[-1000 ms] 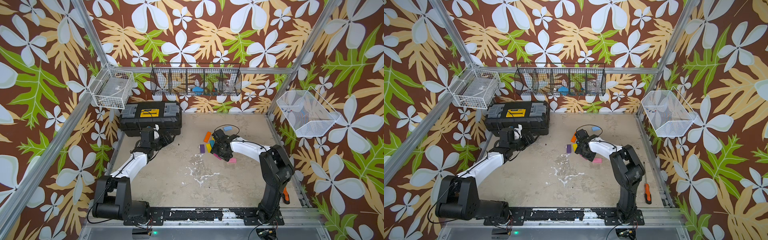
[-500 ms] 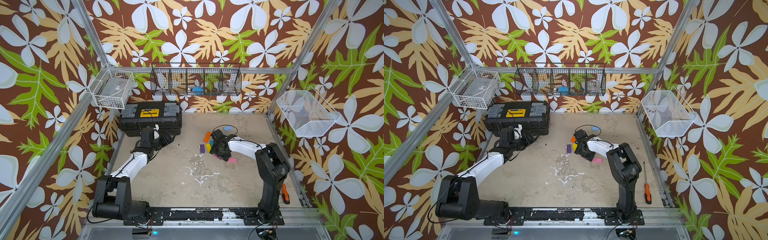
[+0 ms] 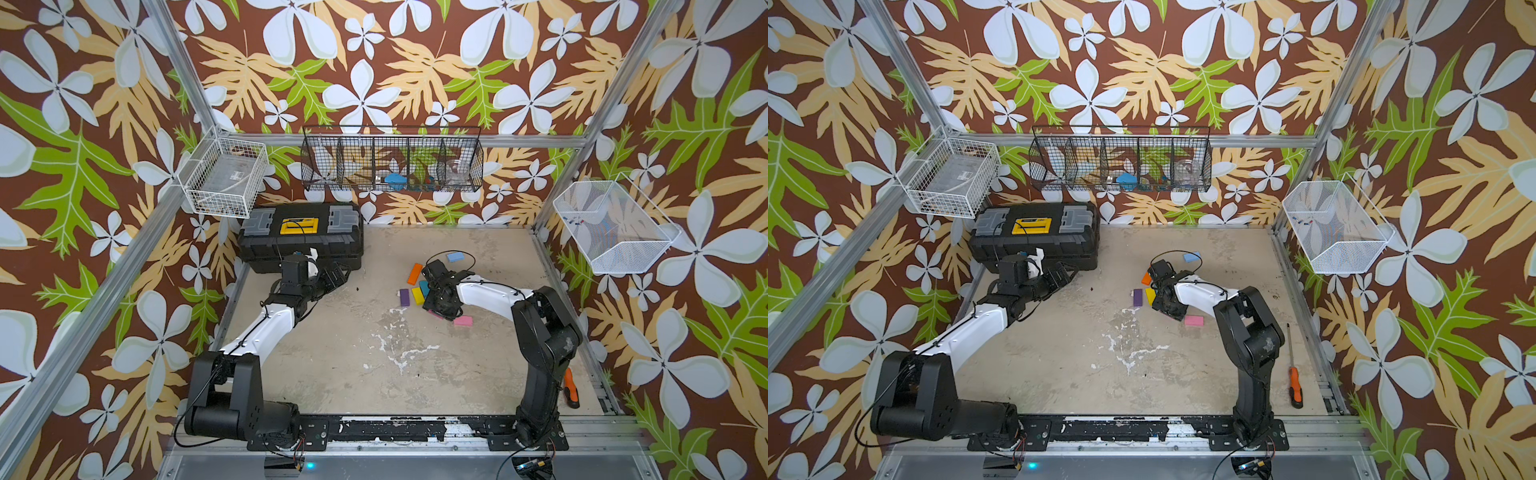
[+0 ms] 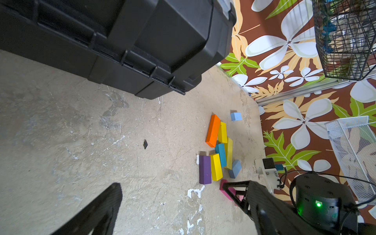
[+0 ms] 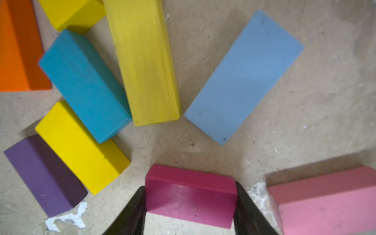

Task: Assemble the letter c with building blocks
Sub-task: Pick up the building block from the center of the board, then place the building block at the center of the board.

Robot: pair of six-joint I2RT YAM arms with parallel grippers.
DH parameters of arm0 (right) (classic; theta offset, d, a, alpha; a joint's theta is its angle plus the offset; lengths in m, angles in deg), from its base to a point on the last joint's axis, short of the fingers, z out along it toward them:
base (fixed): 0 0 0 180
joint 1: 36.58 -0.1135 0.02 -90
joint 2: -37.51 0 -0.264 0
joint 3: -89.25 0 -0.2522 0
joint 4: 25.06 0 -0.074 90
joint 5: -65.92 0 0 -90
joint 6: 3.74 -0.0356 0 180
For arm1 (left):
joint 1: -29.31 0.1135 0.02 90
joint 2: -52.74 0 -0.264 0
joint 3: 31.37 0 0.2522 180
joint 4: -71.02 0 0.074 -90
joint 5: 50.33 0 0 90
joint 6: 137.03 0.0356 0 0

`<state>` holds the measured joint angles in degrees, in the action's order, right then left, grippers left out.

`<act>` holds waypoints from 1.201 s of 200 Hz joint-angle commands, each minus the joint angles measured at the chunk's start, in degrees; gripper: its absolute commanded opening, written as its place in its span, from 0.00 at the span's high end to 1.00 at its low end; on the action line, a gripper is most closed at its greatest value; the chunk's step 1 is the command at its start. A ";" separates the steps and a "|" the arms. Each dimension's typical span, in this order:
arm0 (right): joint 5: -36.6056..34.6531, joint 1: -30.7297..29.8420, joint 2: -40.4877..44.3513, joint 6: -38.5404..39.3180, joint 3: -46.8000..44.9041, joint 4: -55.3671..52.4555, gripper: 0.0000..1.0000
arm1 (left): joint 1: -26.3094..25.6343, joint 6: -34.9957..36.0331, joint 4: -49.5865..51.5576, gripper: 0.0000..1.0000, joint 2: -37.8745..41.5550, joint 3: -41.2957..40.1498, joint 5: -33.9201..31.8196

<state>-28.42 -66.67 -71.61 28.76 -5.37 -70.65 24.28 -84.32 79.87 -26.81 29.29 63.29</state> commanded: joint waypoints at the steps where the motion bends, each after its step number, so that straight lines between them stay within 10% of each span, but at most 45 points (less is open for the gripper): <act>1: 0.57 -0.06 2.48 5.66 -1.32 1.96 0.47 | -0.06 1.08 0.75 0.00 0.53 0.26 -0.04; 94: 1.56 -0.41 6.49 22.42 -4.63 1.90 0.48 | -2.44 -0.48 1.32 0.00 0.72 -0.27 0.48; 240: 0.33 -0.59 6.28 23.57 -8.68 3.55 0.39 | -10.59 -4.01 -0.79 0.00 -3.32 3.25 -1.29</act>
<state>-27.48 -67.21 -65.18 52.02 -13.96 -67.40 14.05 -87.38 80.94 -29.63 31.95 62.37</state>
